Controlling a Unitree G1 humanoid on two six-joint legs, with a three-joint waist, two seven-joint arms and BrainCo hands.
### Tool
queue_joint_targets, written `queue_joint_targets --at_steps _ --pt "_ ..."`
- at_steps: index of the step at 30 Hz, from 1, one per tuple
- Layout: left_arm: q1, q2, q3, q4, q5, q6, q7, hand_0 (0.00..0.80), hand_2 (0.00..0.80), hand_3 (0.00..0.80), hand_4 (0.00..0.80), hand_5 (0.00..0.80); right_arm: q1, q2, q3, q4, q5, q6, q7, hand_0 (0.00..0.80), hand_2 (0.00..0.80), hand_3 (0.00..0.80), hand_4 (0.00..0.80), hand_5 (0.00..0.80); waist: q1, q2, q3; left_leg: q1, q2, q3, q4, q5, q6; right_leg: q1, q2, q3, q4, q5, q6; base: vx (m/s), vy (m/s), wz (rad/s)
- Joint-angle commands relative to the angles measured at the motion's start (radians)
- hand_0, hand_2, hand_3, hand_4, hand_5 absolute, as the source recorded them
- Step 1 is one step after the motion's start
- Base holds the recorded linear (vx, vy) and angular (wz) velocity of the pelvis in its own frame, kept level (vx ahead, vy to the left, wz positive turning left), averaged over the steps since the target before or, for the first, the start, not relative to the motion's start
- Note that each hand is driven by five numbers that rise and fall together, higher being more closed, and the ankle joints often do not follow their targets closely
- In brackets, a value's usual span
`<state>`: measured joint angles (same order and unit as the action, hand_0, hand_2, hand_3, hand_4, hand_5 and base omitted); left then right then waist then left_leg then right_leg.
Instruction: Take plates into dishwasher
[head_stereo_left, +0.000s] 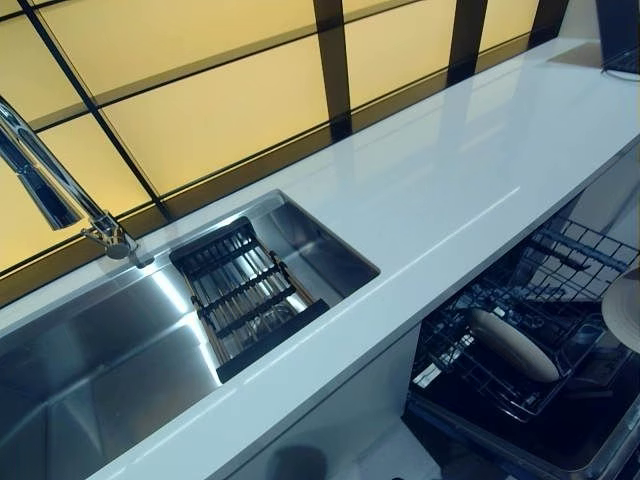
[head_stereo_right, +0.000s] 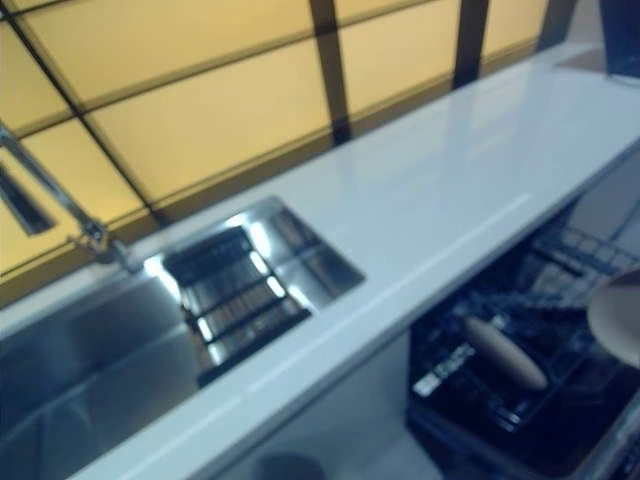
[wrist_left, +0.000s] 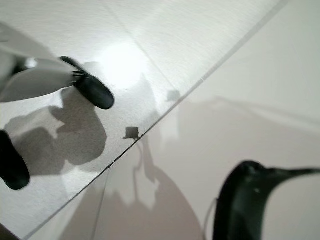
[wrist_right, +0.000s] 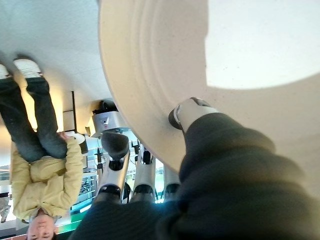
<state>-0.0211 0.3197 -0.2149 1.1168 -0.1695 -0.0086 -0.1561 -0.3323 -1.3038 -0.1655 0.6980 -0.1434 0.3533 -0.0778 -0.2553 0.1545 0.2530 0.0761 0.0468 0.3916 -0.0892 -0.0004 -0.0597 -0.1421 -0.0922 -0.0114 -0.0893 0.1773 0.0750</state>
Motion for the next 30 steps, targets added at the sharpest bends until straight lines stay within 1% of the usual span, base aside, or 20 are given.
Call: queue_joint_targets --at_steps 1,7,10,13,17,19,20,23,26,28,30 --pt "-0.021 0.062 -0.009 0.014 -0.004 -0.023 0.003 0.0 0.0 0.0 0.0 0.0 -0.082 -0.009 0.031 -0.037 0.007 0.007 -0.073 0.8 0.8 0.8 0.8 0.8 0.016 -0.085 -0.017 0.029 0.001 -0.061 0.046 -0.101 0.04 -0.001 -0.035 -0.009 0.066 -0.086 0.086 0.0 0.0 0.0" --pt "-0.021 0.062 -0.008 0.012 -0.003 -0.02 -0.002 0.0 0.0 0.0 0.0 0.0 -0.096 -0.017 0.024 -0.082 -0.005 0.014 -0.065 0.8 0.8 0.8 0.8 0.8 0.015 -0.088 -0.017 0.037 0.002 -0.063 0.04 -0.101 0.035 0.004 -0.034 -0.014 0.067 -0.09 0.086 0.006 -0.004 0.0" --pt "-0.022 0.057 -0.01 0.005 -0.012 -0.013 -0.003 0.0 0.0 0.0 0.0 0.0 -0.09 -0.005 0.035 -0.116 -0.06 0.007 -0.069 0.8 0.8 0.8 0.8 0.8 0.014 -0.091 -0.021 0.042 0.004 -0.063 0.041 -0.104 0.034 0.004 -0.031 -0.013 0.07 -0.094 0.084 0.025 -0.019 0.0" --pt "-0.021 0.051 -0.013 0.003 -0.014 -0.013 0.001 0.0 0.0 0.0 0.0 0.0 -0.082 0.003 0.034 -0.119 -0.077 -0.006 -0.09 0.8 0.8 0.8 0.8 0.8 0.015 -0.088 -0.019 0.042 0.005 -0.064 0.042 -0.104 0.034 0.004 -0.031 -0.013 0.071 -0.095 0.083 0.0 0.0 0.0" --pt "-0.018 0.039 -0.026 0.002 -0.029 -0.027 0.015 0.0 0.0 0.0 0.0 0.0 -0.105 0.022 0.058 -0.14 -0.196 -0.023 -0.226 0.8 0.8 0.8 0.8 0.8 0.024 -0.065 -0.007 0.033 0.001 -0.075 0.041 -0.098 0.031 0.002 -0.033 -0.014 0.069 -0.097 0.082 -0.004 0.005 0.01" --pt "-0.018 0.039 -0.025 0.002 -0.029 -0.027 0.015 0.0 0.0 0.0 0.0 0.0 -0.105 0.022 0.058 -0.139 -0.196 -0.023 -0.226 0.8 0.8 0.8 0.8 0.8 0.024 -0.065 -0.007 0.033 0.001 -0.075 0.041 -0.098 0.031 0.002 -0.033 -0.014 0.069 -0.097 0.082 -0.014 0.028 0.03" --pt "-0.016 0.032 -0.029 -0.003 -0.041 -0.028 0.016 0.0 0.0 0.0 0.0 0.0 -0.109 0.029 0.062 -0.168 -0.239 -0.013 -0.28 0.8 0.8 0.8 0.8 0.8 0.027 -0.05 -0.002 0.029 -0.002 -0.081 0.039 -0.097 0.03 0.001 -0.036 -0.016 0.07 -0.101 0.083 -0.023 0.057 0.0" --pt "-0.014 0.023 -0.025 -0.006 -0.041 -0.025 0.012 0.0 0.0 0.0 0.0 0.0 -0.077 0.063 0.059 -0.21 -0.291 -0.008 -0.341 0.8 0.8 0.8 0.8 0.8 0.031 -0.037 -0.004 0.023 -0.008 -0.086 0.037 -0.091 0.031 0.003 -0.04 -0.017 0.066 -0.1 0.082 -0.013 0.04 0.03" --pt "-0.02 0.01 -0.03 -0.011 -0.037 -0.019 0.013 0.0 0.0 0.0 0.0 0.0 -0.014 0.143 0.05 -0.239 -0.293 0.005 -0.404 0.8 0.8 0.8 0.8 0.8 0.034 -0.027 -0.006 0.027 -0.012 -0.097 0.035 -0.095 0.034 0.01 -0.044 -0.024 0.065 -0.104 0.083 0.0 0.009 0.05" --pt "-0.02 0.006 -0.032 -0.013 -0.032 -0.021 0.012 0.0 0.0 0.0 0.0 0.0 -0.006 0.169 0.057 -0.243 -0.31 0.008 -0.441 0.8 0.8 0.8 0.8 0.8 0.037 -0.024 -0.006 0.029 -0.013 -0.099 0.036 -0.097 0.037 0.012 -0.045 -0.025 0.066 -0.104 0.083 0.006 0.005 0.1" --pt "-0.02 0.003 -0.033 -0.013 -0.03 -0.023 0.014 0.0 0.0 0.0 0.0 0.0 -0.007 0.184 0.06 -0.243 -0.297 0.011 -0.465 0.8 0.8 0.8 0.8 0.8 0.04 -0.024 -0.007 0.03 -0.013 -0.102 0.037 -0.099 0.039 0.014 -0.045 -0.026 0.066 -0.105 0.083 0.004 0.0 0.02"
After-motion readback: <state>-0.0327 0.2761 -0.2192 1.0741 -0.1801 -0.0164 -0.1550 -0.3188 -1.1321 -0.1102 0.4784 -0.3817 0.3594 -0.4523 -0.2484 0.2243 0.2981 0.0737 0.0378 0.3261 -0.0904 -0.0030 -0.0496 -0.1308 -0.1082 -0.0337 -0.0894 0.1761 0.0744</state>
